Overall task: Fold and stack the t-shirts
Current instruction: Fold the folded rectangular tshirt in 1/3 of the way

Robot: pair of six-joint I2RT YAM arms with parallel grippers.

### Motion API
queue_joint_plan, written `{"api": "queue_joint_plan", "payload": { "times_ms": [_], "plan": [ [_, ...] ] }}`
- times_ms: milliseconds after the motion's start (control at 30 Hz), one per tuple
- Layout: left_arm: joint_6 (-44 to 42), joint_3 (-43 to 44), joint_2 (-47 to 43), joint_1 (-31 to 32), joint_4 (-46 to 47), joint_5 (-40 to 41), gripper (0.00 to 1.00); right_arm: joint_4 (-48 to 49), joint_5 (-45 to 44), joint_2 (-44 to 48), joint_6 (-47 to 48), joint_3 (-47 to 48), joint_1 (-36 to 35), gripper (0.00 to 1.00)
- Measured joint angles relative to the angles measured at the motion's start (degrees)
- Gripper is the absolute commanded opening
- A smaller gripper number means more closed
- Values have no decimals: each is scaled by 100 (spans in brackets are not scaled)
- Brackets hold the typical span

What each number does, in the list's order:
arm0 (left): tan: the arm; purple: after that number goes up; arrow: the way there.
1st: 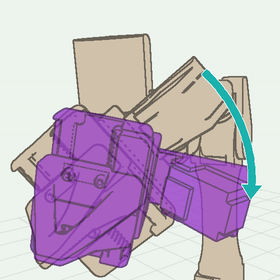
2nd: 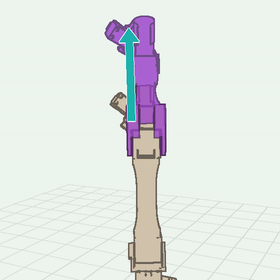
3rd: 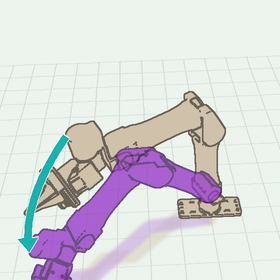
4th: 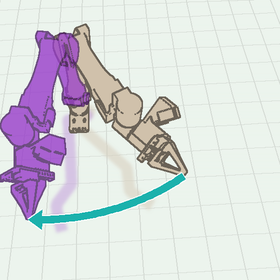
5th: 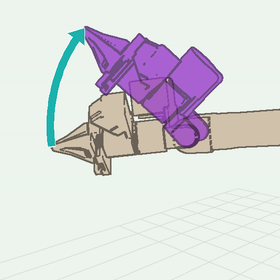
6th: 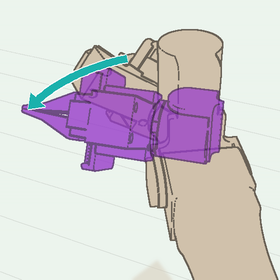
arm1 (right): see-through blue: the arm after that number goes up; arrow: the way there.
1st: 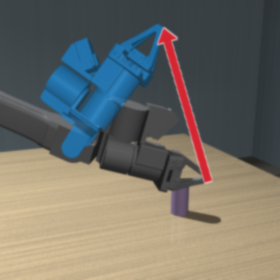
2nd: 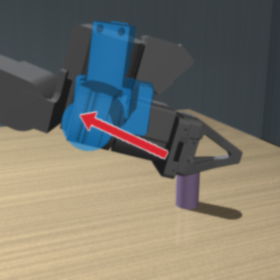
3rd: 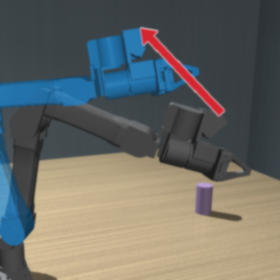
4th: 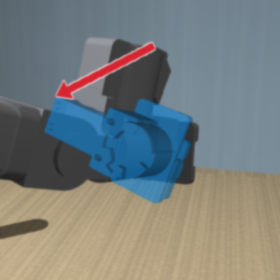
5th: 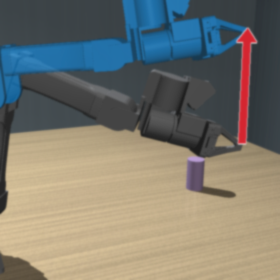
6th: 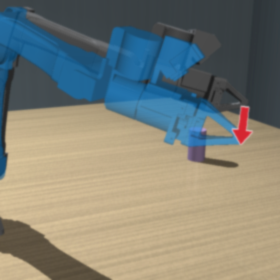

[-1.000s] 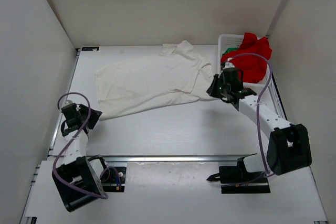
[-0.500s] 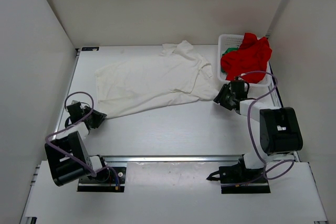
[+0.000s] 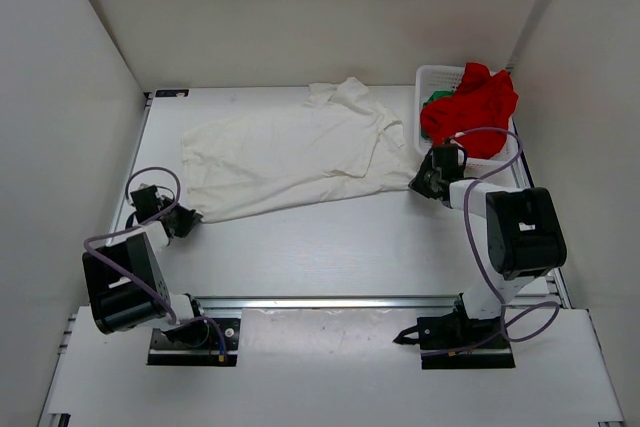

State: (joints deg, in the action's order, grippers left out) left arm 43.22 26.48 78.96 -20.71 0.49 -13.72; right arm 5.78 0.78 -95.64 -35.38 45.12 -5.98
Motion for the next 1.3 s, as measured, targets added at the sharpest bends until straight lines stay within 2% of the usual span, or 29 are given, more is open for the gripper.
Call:
{"api": "queue_joint_plan", "payload": {
  "times_ms": [133, 433, 633, 733, 767, 900, 933, 1033, 1100, 1167, 1233, 1300],
  "plan": [
    [-111, 157, 35, -28, -256, 44, 0, 33, -7, 192, -28, -208, 20, 0],
    [-603, 409, -35, -157, -1060, 35, 0, -455, 120, 1692, -116, -1547, 120, 0],
    [-1038, -11, -846, -575, -1709, -111, 0, -1333, 284, 3670, -251, -2557, 125, 1],
    [-1115, -358, -1620, -697, -2205, -90, 12, -1956, 448, 4730, -330, -2848, 289, 0],
    [-1123, -363, -1770, -649, -2374, -94, 25, -2184, 487, 5060, -361, -2894, 382, 2],
    [-1189, -343, -2212, -737, -2721, -289, 56, -2752, 485, 5921, -549, -2927, 352, 32],
    [-1202, -337, -2223, -787, -2761, -306, 60, -2802, 483, 5993, -533, -2916, 291, 39],
    [-1259, -291, -2227, -861, -2966, -297, 65, -3093, 461, 5897, -382, -2754, 236, 46],
    [-1290, -166, -2269, -728, -3071, -203, 62, -3209, 463, 5814, -280, -2592, 234, 45],
    [-1338, 37, -2406, -457, -3077, -76, 56, -3178, 463, 5792, -177, -2472, 107, 33],
    [-1353, 168, -2638, -68, -2905, 7, 47, -2999, 437, 5482, -70, -2347, -306, 15],
    [-1314, 221, -2787, 590, -2651, 142, 42, -2761, 411, 4933, 17, -2127, -817, 5]
  ]
}}
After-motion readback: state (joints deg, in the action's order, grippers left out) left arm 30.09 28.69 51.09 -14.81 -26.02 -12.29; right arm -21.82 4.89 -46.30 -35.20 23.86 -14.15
